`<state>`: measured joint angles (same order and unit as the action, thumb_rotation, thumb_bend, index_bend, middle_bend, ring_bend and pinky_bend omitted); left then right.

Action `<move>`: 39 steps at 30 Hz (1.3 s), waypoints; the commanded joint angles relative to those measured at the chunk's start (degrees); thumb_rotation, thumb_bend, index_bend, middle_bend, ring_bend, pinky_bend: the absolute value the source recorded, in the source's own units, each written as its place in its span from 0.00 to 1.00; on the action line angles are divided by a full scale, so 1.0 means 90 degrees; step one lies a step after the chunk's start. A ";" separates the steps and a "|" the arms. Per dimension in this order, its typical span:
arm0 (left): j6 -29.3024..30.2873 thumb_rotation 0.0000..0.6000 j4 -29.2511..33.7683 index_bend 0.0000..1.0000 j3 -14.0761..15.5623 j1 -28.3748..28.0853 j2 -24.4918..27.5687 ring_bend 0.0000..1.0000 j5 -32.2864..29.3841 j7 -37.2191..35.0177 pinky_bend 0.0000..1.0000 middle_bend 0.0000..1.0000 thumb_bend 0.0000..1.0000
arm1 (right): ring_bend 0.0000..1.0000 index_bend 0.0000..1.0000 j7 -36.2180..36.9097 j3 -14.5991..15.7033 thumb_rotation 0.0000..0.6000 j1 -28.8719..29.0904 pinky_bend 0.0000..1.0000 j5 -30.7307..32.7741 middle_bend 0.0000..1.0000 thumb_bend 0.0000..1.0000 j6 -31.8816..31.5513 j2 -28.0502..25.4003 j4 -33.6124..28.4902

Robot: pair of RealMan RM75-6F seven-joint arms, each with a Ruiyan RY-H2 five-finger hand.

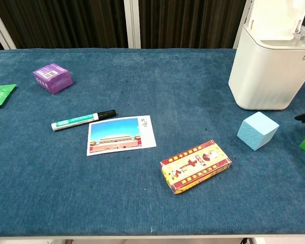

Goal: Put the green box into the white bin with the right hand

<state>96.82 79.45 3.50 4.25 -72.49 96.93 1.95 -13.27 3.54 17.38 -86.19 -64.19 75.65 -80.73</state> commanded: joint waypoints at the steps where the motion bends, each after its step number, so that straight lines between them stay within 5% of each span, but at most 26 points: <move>1: -0.0005 1.00 -0.0001 0.00 0.0003 -0.0002 -0.0003 0.00 0.0005 0.0009 0.02 0.00 0.06 | 0.58 0.62 -0.0059 -0.0070 1.00 -0.0088 0.64 -0.0046 0.66 0.39 -0.0271 0.0118 0.0155; 5: -0.0008 1.00 -0.0001 0.00 0.0003 -0.0005 -0.0007 0.00 0.0008 0.0015 0.02 0.00 0.06 | 0.67 0.72 0.0001 -0.0186 1.00 -0.0189 0.72 -0.0167 0.73 0.39 -0.0718 0.0141 0.0146; 13: -0.0098 1.00 0.0015 0.00 0.0000 -0.0037 -0.0019 0.00 -0.0022 0.0063 0.02 0.00 0.06 | 0.65 0.70 0.0350 -0.0798 1.00 -0.0269 0.72 -0.0672 0.74 0.39 -0.2132 -0.0369 -0.0765; 19: -0.0138 1.00 0.0040 0.00 -0.0002 -0.0058 -0.0032 0.00 -0.0024 0.0135 0.02 0.00 0.06 | 0.62 0.66 -0.0110 -0.1831 1.00 0.0359 0.69 0.0232 0.74 0.39 -0.1615 -0.0809 -0.2011; 26: -0.0164 1.00 0.0048 0.00 -0.0030 -0.0064 0.0005 0.00 -0.0095 0.0083 0.02 0.00 0.06 | 0.55 0.62 -0.1367 -0.2444 1.00 0.1162 0.62 0.1583 0.72 0.39 -0.0810 -0.0441 -0.2054; 29: -0.0162 1.00 0.0059 0.00 -0.0034 -0.0071 0.0037 0.00 -0.0099 0.0040 0.02 0.00 0.06 | 0.50 0.55 -0.1601 -0.2450 1.00 0.1307 0.59 0.1885 0.65 0.39 -0.0680 -0.0289 -0.1955; 35: -0.0102 1.00 0.0054 0.00 -0.0031 -0.0050 0.0074 0.00 -0.0088 -0.0036 0.02 0.00 0.06 | 0.21 0.05 -0.1343 -0.2262 1.00 0.1383 0.45 0.2070 0.26 0.39 -0.0255 -0.0435 -0.1925; 39: -0.0064 1.00 0.0048 0.00 -0.0020 -0.0032 0.0075 0.00 -0.0066 -0.0051 0.02 0.00 0.06 | 0.04 0.00 -0.1336 -0.2167 1.00 0.1346 0.31 0.2084 0.07 0.33 -0.0256 -0.0633 -0.2103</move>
<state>96.20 79.90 3.30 3.93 -71.81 96.31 1.50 -25.45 -16.42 29.63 -67.40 -66.16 70.52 -99.13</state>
